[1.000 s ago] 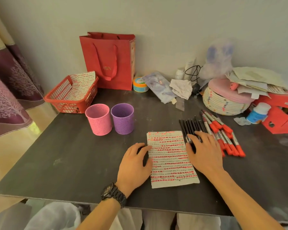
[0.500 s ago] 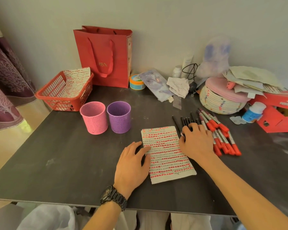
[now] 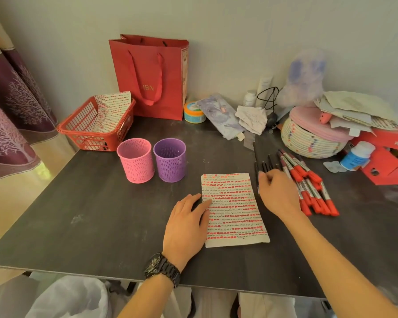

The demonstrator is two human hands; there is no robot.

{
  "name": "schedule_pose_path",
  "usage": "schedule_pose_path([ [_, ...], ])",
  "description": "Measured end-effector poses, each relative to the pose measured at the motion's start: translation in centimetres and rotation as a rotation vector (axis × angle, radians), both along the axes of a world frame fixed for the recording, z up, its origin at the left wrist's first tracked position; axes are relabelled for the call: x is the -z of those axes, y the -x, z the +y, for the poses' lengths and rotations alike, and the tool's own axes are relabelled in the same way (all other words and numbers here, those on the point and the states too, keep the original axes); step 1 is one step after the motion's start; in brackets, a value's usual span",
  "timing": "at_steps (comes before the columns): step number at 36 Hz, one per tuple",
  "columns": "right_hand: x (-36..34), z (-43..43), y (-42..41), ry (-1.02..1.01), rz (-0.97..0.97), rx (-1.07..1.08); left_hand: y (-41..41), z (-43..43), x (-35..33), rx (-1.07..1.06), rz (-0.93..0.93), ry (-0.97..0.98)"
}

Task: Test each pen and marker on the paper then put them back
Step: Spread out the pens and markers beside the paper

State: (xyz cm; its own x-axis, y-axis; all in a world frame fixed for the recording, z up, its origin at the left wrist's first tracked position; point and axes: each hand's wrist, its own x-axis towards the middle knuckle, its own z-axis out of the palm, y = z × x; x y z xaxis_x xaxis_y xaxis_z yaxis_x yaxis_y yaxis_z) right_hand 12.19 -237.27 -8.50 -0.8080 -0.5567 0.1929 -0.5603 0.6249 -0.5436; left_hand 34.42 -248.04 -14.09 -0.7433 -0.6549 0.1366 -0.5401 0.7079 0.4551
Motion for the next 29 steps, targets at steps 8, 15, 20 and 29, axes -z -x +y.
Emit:
schedule_pose_path([
  [8, 0.4, 7.2, -7.1, 0.653, -0.762, 0.022, -0.1, 0.1, -0.4, -0.005, 0.068, -0.046],
  [15, 0.5, 11.5, -13.4, 0.843, -1.096, 0.033, -1.6, 1.3, -2.2, -0.045, 0.34, -0.179],
  [20, 0.9, 12.7, -16.1, 0.783, -1.093, -0.022, -3.7, 6.1, -3.8, 0.137, 0.433, -0.192],
  [29, 0.4, 12.4, -17.0, 0.576, -0.971, -0.068, -3.1, 9.5, -5.1, 0.148, 0.499, -0.879],
])
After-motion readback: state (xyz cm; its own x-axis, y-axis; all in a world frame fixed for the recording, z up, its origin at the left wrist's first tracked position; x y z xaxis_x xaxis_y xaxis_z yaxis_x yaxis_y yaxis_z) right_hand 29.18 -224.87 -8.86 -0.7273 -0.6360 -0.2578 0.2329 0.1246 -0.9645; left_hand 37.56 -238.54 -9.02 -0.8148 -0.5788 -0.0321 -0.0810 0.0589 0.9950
